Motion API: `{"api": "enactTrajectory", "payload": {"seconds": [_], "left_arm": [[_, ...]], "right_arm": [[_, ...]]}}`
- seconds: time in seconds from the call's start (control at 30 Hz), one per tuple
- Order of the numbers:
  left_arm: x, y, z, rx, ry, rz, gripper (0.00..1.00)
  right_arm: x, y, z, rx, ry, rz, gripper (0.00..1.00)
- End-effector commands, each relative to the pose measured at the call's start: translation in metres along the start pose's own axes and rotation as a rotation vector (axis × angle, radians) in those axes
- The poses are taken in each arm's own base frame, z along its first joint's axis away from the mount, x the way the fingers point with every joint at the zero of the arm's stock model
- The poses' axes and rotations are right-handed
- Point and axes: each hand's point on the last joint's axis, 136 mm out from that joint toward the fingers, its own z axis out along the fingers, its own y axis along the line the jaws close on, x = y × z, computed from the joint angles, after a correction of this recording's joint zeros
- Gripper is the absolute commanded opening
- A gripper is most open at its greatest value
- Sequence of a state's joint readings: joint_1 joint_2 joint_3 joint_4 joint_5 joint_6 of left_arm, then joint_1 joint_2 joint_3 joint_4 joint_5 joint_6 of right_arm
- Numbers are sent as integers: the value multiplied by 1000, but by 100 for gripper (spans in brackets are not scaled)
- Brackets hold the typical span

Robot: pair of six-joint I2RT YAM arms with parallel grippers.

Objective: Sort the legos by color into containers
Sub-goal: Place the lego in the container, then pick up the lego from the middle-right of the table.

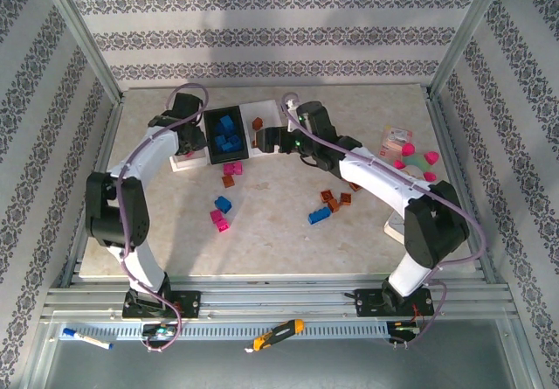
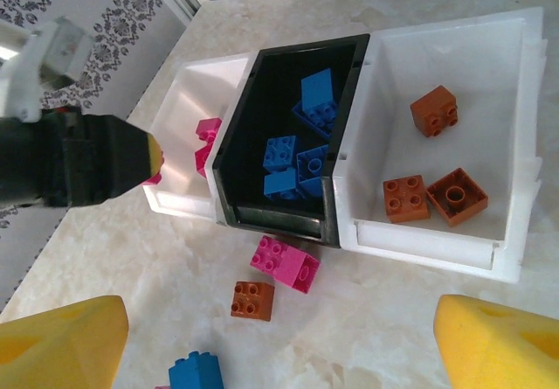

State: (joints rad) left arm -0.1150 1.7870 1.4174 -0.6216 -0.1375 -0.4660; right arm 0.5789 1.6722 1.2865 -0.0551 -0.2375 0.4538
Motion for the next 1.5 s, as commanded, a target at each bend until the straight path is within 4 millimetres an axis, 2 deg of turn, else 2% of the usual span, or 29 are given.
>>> {"api": "enactTrajectory", "payload": {"seconds": [0.0,0.17,0.27,0.37,0.4,0.43,0.47,0.6,0.67,0.77,0.93,1.03,1.23,1.37,1.47], "left_arm": [[1,3,19,13,69,25,31],[-8,-2,35,35,94,49,36],[-14,-5,33,46,88,53,55],[-20,-6,27,63,59,68,74],[-20,-7,23,72,50,76,87],[-21,-10,19,98,38,91,96],[-21,-14,15,126,26,106,100],[-24,-26,-9,240,-72,141,99],[-27,-33,-28,291,-149,184,99],[-25,-53,-59,383,-258,310,99],[1,-97,-104,576,-365,496,99],[36,-134,-126,705,-387,645,99],[101,-189,-152,887,-384,799,99],[131,-209,-163,980,-361,850,99],[141,-218,-170,1034,-361,846,99]], "right_arm": [[-6,7,7,-22,-5,19,91],[-8,3,11,-3,-6,29,91],[-8,-3,11,19,3,45,90],[-5,-17,9,61,9,88,91],[-4,-24,7,84,7,99,91],[-3,-30,4,108,8,106,91],[-1,-37,1,133,11,112,91],[6,-70,-17,247,15,141,94],[11,-86,-28,312,24,146,98],[22,-115,-46,438,64,180,98],[42,-155,-71,588,126,207,98],[57,-176,-80,632,202,244,98],[88,-215,-89,707,406,245,91],[100,-227,-83,689,523,208,88],[109,-239,-80,701,605,216,86]]}}
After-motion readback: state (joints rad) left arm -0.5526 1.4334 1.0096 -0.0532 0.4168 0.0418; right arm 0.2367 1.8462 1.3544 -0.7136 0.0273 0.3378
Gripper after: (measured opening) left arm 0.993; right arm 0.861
